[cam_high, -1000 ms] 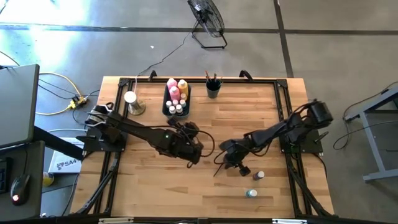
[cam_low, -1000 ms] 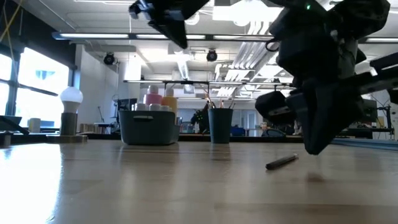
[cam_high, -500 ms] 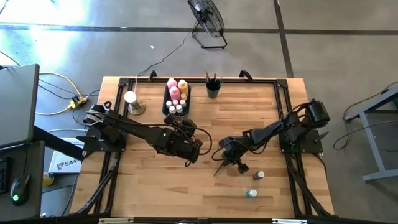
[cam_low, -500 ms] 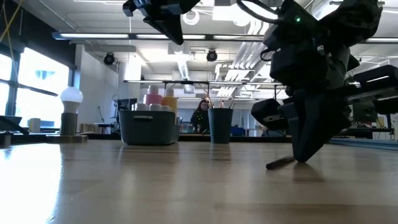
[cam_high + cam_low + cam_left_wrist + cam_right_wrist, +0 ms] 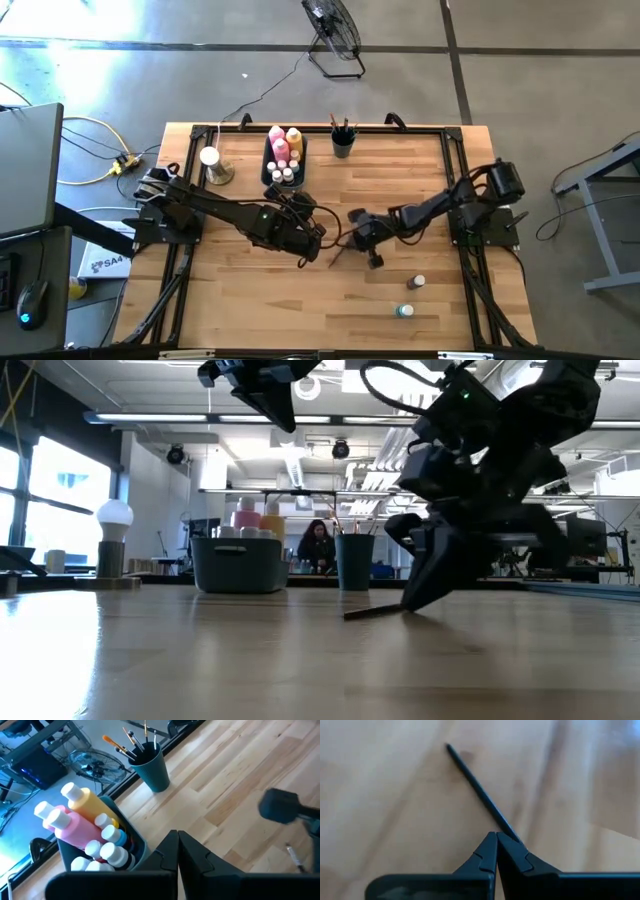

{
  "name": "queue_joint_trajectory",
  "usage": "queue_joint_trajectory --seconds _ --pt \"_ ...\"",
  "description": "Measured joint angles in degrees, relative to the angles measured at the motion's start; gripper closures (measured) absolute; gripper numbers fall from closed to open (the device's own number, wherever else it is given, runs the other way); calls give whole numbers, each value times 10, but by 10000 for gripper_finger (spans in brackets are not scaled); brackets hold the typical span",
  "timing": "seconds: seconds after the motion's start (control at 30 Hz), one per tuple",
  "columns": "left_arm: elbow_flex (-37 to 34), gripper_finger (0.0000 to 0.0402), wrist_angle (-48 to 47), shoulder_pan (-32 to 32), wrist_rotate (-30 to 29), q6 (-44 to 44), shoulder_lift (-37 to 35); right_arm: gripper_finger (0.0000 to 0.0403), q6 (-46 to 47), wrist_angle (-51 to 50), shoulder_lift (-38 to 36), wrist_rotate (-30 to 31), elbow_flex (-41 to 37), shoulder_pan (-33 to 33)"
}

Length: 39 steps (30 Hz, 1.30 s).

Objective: Pick & Place Paint Supplies
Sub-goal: Put the silver paint brush into the green cup

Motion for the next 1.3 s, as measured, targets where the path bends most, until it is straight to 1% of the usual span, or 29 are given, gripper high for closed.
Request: queue_joint_trajectory --seconds 0.17,0.2,0.27,0.37,0.43,0.5,0.57,0.73,0.8,0.87,1.1,1.2,1.3 --pt "0 401 0 0 5 0 0 401 4 9 0 86 0 -20" --pt "0 401 0 0 6 0 0 401 5 13 0 94 -1 -24" --pt "0 401 0 0 6 0 0 401 5 15 0 87 -1 -30" --pt "0 401 -1 0 17 0 0 401 6 -3 -5 44 -1 -32" --pt "0 401 -7 0 45 0 0 401 6 -23 -15 33 -1 -32" --pt "0 402 -23 0 92 -4 0 401 6 -40 -28 32 -1 -32" --pt "0 401 -45 0 126 -28 1 401 6 -55 -48 46 -1 -32" --pt "-40 401 -49 0 166 -86 3 401 18 -92 -107 84 -1 -23" --pt "-59 401 -42 0 173 -110 3 401 21 -121 -139 94 0 -16" --pt "-82 401 -26 0 178 -135 3 401 22 -147 -170 103 -1 -4" --pt "-162 401 53 0 213 -199 3 401 32 -233 -279 103 -1 33" --pt "-195 402 97 0 227 -209 3 401 35 -247 -313 103 -2 47" --pt "-215 401 134 0 233 -210 3 401 31 -239 -345 103 -16 61"
